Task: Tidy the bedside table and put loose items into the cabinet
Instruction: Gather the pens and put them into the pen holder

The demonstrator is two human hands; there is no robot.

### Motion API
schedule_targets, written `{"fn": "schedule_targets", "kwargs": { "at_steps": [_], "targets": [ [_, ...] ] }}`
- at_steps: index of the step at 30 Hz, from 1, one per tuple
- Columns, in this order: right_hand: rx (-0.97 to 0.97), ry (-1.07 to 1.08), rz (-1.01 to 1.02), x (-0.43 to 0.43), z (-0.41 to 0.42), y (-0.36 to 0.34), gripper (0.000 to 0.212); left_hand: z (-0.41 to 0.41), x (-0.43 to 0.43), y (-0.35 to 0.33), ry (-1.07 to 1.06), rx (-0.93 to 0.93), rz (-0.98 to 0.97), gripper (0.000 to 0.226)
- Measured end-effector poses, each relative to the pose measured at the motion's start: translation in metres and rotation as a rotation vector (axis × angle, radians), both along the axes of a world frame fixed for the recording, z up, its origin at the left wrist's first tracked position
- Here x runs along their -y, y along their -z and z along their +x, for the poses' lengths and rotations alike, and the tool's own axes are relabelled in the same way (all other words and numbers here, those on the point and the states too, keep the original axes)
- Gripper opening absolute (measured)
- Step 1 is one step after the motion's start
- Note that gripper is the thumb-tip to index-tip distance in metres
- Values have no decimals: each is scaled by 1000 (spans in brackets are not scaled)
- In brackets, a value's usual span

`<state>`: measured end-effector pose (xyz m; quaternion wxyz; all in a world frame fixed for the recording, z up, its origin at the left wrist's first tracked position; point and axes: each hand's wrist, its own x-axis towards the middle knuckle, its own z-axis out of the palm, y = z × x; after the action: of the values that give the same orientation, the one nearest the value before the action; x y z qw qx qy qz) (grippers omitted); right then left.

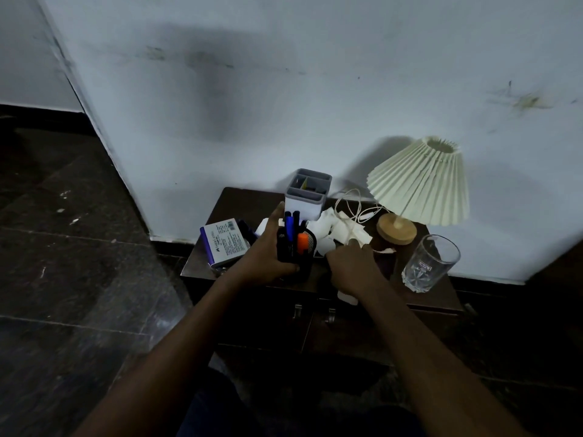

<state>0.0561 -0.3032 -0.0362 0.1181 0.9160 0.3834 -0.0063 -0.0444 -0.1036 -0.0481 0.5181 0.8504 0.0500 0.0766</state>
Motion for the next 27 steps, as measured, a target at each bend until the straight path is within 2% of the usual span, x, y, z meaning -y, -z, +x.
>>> {"fn": "schedule_targets", "kwargs": {
  "at_steps": [6,11,14,16,17,19,22,24,27],
  "targets": [
    [-32,-58,46,4,15,14,22,0,-2,0,-9,-27,5,138],
    [-72,-105,205,6,24,21,14,2,-4,7,-4,-21,9,137],
    [-101,-96,283,7,30,23,7,-4,0,-4,-17,-51,44,137],
    [-126,-98,325,11,34,23,5,-11,10,-11,-82,-6,140,132],
    [-146,-102,366,14,35,22,5,-15,17,-13,-154,45,223,123],
    [-204,-113,461,20,38,18,8,-25,39,-15,-303,224,383,90],
    [-259,-120,557,28,41,11,16,-33,78,-11,-259,450,557,36],
    [-283,-95,656,35,40,11,22,-30,100,-6,-153,387,569,18],
    [-330,28,885,48,36,16,26,-9,119,7,-100,138,536,17]
  ]
}}
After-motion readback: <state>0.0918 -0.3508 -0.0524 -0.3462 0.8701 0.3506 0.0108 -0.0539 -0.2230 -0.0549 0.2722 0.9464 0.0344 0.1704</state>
